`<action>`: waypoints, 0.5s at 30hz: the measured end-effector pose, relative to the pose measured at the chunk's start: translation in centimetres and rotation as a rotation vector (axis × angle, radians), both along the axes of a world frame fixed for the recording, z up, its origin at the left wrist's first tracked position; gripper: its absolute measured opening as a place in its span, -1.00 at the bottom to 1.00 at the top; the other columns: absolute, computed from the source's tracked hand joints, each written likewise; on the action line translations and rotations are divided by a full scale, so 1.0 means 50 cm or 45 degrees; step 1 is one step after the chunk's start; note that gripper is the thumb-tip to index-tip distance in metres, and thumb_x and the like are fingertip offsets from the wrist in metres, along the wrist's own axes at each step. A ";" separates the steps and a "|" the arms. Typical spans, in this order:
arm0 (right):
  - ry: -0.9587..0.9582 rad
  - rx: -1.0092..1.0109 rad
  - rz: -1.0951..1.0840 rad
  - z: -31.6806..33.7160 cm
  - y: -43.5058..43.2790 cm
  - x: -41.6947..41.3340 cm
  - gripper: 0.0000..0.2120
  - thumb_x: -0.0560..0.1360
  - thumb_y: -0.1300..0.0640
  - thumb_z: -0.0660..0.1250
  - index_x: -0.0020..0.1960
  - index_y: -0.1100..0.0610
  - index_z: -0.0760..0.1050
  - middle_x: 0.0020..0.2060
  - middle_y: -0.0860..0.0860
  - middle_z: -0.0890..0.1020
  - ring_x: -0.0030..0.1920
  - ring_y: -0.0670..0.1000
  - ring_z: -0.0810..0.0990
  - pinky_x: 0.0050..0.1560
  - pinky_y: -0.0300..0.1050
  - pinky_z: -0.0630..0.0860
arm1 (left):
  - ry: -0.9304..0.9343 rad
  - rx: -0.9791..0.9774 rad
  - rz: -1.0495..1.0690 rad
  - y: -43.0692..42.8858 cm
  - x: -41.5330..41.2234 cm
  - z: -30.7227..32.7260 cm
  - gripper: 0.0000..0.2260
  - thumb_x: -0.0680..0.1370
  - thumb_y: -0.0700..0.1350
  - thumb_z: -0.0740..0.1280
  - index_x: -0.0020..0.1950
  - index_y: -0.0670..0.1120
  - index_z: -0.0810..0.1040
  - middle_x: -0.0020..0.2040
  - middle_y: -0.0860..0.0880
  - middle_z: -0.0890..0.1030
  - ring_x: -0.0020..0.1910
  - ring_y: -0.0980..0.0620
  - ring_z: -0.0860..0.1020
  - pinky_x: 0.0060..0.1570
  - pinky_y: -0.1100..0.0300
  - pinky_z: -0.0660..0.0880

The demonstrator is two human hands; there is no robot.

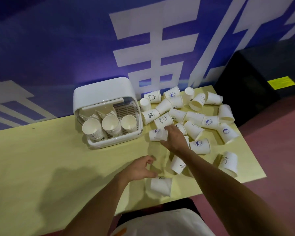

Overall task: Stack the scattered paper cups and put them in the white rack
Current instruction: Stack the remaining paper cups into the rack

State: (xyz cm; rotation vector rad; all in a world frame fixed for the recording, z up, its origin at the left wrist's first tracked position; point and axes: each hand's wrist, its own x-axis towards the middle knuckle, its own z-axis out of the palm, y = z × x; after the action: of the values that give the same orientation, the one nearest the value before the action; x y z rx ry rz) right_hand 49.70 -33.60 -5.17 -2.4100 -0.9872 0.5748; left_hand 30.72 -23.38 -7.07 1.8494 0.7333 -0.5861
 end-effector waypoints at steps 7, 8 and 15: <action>0.010 -0.064 -0.071 -0.010 -0.060 -0.002 -0.39 0.43 0.04 0.45 0.41 0.19 0.39 0.30 0.17 0.49 0.28 0.20 0.46 0.27 0.05 0.42 | 0.114 0.025 -0.285 -0.054 0.005 -0.013 -0.21 0.29 0.07 0.61 0.47 0.06 0.37 0.40 0.08 0.42 0.32 0.14 0.40 0.28 0.25 0.41; 0.015 -0.071 -0.075 -0.011 -0.067 -0.002 -0.39 0.44 0.04 0.45 0.42 0.20 0.39 0.30 0.17 0.49 0.28 0.20 0.46 0.27 0.05 0.43 | 0.123 0.045 -0.332 -0.062 0.006 -0.015 -0.18 0.29 0.06 0.61 0.49 0.04 0.35 0.43 0.07 0.40 0.35 0.11 0.40 0.31 0.24 0.39; -0.051 -0.075 -0.037 -0.014 -0.092 0.008 -0.41 0.44 0.08 0.44 0.41 0.22 0.40 0.30 0.16 0.51 0.28 0.19 0.48 0.28 0.04 0.45 | 0.075 0.181 -0.502 -0.101 0.024 -0.025 -0.24 0.33 -0.08 0.59 0.48 -0.01 0.38 0.38 0.04 0.43 0.31 0.04 0.43 0.27 0.22 0.40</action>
State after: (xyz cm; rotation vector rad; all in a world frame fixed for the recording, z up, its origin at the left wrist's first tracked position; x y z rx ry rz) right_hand 50.08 -38.21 -5.87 -2.4923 -0.9624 0.5546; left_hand 31.90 -28.41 -8.31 2.1353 0.4561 -0.8612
